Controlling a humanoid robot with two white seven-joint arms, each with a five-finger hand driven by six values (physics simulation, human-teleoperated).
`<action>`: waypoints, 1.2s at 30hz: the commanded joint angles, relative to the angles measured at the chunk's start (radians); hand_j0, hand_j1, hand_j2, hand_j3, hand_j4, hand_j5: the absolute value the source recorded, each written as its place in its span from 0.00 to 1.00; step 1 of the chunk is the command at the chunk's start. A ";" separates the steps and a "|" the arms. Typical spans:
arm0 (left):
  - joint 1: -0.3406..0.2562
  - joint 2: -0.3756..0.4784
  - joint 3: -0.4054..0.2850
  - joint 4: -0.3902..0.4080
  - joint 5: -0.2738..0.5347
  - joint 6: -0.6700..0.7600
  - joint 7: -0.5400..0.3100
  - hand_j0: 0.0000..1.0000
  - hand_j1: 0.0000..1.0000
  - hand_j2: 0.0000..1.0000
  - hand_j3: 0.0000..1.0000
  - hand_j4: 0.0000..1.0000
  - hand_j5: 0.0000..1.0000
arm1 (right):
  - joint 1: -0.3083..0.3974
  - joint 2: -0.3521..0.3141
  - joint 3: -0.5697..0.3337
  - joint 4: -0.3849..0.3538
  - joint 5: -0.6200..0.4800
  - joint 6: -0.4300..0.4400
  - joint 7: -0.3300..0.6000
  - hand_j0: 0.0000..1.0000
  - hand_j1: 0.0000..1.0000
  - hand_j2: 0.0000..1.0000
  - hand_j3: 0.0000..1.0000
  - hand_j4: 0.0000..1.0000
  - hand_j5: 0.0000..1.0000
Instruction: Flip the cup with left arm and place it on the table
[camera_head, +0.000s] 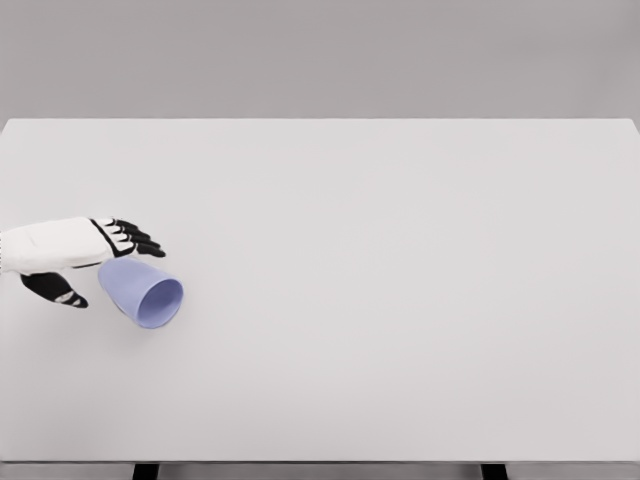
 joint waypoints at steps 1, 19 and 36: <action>0.000 -0.001 -0.007 0.018 0.020 0.003 0.081 1.00 1.00 1.00 1.00 1.00 1.00 | 0.000 0.000 0.000 0.000 0.000 0.000 0.000 1.00 1.00 1.00 1.00 1.00 1.00; 0.066 -0.013 -0.019 0.028 0.023 0.003 0.104 1.00 1.00 1.00 1.00 1.00 1.00 | 0.000 0.000 0.000 0.000 0.000 0.000 0.000 1.00 1.00 1.00 1.00 1.00 1.00; 0.066 -0.076 -0.024 0.032 0.002 0.003 0.101 1.00 1.00 1.00 1.00 1.00 1.00 | 0.000 0.000 0.000 0.000 0.000 0.000 0.000 1.00 1.00 1.00 1.00 1.00 1.00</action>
